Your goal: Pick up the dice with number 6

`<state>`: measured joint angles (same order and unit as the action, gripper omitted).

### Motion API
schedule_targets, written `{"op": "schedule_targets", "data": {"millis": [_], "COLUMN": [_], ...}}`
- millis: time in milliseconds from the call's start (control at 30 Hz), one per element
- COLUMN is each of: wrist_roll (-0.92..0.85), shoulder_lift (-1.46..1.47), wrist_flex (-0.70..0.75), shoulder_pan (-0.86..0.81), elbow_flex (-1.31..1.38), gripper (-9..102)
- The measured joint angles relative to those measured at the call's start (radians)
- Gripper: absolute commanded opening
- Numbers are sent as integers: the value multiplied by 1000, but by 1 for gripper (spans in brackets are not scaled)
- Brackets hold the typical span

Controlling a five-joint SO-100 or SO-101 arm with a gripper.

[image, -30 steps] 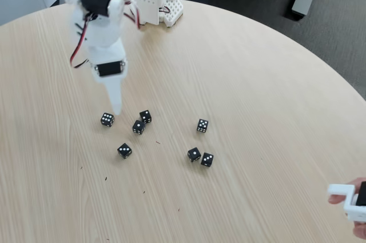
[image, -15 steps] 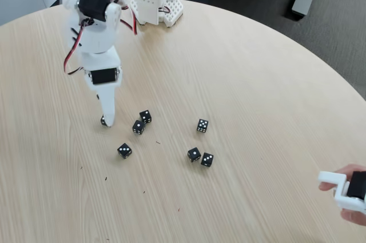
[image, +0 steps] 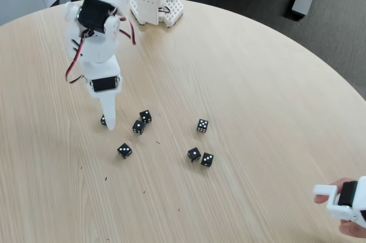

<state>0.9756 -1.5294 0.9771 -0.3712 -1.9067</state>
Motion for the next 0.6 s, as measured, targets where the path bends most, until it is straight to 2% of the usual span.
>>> {"op": "schedule_targets", "data": {"millis": [600], "wrist_roll": [29], "shoulder_lift": [84], "wrist_flex": [-2], "shoulder_pan": [0], "elbow_flex": [12], "gripper": [31]}}
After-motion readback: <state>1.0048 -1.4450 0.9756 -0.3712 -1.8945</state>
